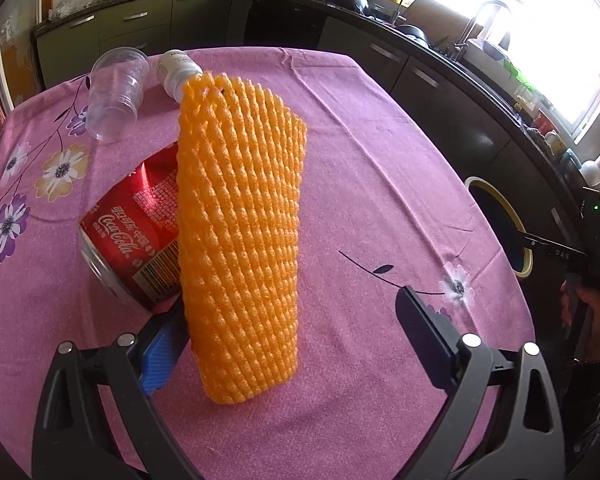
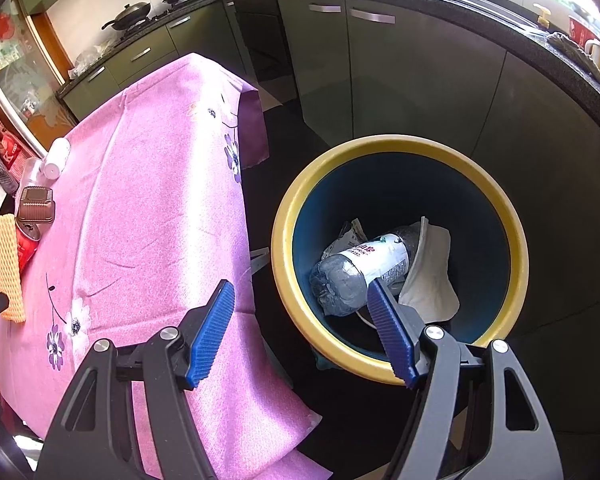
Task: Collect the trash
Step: 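Grasp the orange foam net with the left gripper and lift it, then carry the foam net over the bin and open the left gripper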
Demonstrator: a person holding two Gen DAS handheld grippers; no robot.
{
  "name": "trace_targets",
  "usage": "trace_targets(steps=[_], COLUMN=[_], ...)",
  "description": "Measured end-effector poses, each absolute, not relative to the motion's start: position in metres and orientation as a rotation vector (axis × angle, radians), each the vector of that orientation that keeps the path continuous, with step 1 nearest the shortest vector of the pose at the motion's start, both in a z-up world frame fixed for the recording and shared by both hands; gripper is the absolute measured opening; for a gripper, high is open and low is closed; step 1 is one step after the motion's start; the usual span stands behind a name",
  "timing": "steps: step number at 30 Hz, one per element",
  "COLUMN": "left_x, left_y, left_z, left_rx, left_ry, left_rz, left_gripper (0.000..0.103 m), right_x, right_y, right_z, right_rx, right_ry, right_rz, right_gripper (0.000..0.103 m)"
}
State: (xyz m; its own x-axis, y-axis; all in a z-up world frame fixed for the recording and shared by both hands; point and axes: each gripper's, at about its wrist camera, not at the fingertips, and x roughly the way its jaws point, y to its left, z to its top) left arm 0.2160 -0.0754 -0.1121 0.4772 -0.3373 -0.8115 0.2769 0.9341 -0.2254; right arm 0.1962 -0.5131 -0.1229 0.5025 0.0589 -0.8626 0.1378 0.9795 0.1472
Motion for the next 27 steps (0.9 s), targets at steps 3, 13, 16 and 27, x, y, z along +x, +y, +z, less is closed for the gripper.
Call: trace_targets(steps=[3, 13, 16, 27], left_x=[0.219, 0.218, 0.219, 0.194], left_y=[-0.075, -0.080, -0.081, -0.085], left_z=[-0.114, -0.120, -0.122, -0.095], left_rx=[-0.085, -0.071, -0.065, -0.071], left_ry=[1.020, 1.023, 1.021, 0.959], left_rz=[-0.387, -0.416, -0.424, -0.537], left_gripper=[0.060, 0.016, 0.013, 0.012], right_x=[0.197, 0.197, 0.197, 0.189], right_y=[-0.511, -0.503, -0.502, -0.509], right_z=[-0.124, -0.127, -0.127, -0.119], right_rx=[0.204, 0.197, 0.197, 0.216], right_ry=[1.051, 1.059, 1.060, 1.030], right_rz=[-0.041, -0.025, -0.021, -0.028], right_gripper=[0.069, 0.069, 0.069, 0.069])
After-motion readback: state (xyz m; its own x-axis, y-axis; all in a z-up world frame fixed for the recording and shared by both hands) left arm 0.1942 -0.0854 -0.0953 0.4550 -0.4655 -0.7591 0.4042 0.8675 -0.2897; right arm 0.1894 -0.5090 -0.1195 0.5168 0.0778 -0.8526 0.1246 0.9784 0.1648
